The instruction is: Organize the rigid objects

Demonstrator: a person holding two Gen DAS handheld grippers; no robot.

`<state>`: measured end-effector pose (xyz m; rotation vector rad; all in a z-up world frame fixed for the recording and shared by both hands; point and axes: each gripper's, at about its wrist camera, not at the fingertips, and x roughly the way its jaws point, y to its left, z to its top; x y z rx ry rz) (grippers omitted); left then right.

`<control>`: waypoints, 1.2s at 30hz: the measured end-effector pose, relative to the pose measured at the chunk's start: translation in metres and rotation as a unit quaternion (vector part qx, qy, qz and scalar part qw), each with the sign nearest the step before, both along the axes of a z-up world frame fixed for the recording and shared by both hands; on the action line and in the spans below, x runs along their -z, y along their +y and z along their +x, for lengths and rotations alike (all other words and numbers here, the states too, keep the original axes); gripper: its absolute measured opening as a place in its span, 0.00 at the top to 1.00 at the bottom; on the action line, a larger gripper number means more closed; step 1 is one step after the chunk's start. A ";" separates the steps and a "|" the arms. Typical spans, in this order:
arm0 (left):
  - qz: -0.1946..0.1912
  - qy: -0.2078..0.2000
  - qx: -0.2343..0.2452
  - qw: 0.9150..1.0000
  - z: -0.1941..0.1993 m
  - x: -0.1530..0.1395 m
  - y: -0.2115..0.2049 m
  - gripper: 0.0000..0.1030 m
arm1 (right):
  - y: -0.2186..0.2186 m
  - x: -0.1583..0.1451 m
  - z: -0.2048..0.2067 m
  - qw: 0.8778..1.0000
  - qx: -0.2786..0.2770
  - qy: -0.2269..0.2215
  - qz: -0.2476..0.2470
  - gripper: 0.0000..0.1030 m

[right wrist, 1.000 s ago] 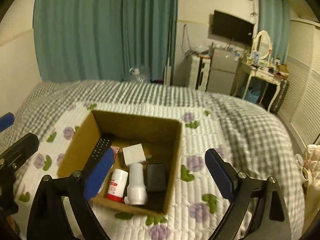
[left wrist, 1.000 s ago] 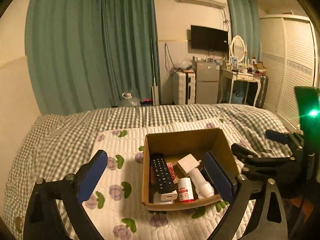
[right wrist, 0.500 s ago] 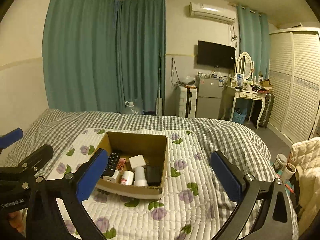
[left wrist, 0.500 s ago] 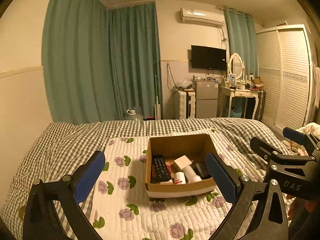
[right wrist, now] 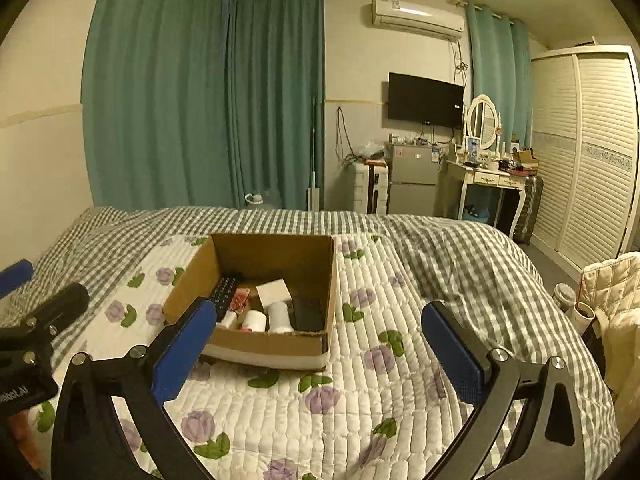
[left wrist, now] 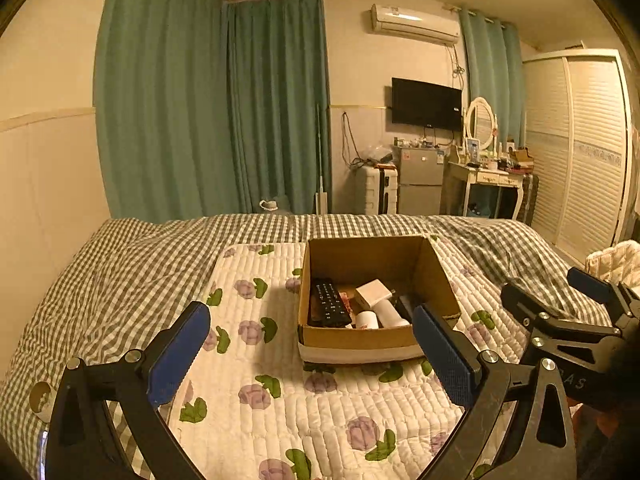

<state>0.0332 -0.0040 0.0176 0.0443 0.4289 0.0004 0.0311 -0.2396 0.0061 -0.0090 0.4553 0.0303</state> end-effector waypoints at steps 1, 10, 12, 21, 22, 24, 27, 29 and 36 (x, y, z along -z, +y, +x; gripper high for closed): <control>0.004 0.002 0.001 1.000 -0.001 0.001 -0.001 0.00 | 0.000 0.002 0.001 1.000 0.000 0.004 0.000 0.00; 0.009 0.005 0.002 1.000 -0.002 0.004 -0.002 0.00 | -0.002 0.007 0.005 1.000 0.001 0.015 0.002 0.00; 0.008 0.005 0.002 1.000 -0.002 0.004 -0.002 0.00 | -0.002 0.008 0.005 1.000 0.002 0.013 0.001 0.00; 0.003 0.004 -0.002 1.000 -0.005 0.005 0.000 0.00 | -0.001 0.009 0.004 1.000 0.001 0.013 0.000 0.00; 0.003 0.004 -0.002 1.000 -0.005 0.005 0.000 0.00 | -0.001 0.009 0.004 1.000 0.001 0.013 0.000 0.00; 0.002 0.005 -0.003 1.000 -0.004 0.006 0.001 0.00 | 0.000 0.009 0.004 1.000 0.001 0.013 -0.001 0.00; -0.001 0.006 -0.004 1.000 -0.004 0.006 0.002 0.00 | 0.000 0.009 0.003 1.000 0.001 0.012 0.000 0.00; -0.003 0.007 -0.005 1.000 -0.005 0.007 0.003 0.00 | 0.000 0.010 0.003 1.000 0.002 0.012 -0.001 0.00; -0.005 0.006 -0.008 1.000 -0.005 0.005 0.003 0.00 | 0.000 0.010 0.003 1.000 0.002 0.013 -0.002 0.00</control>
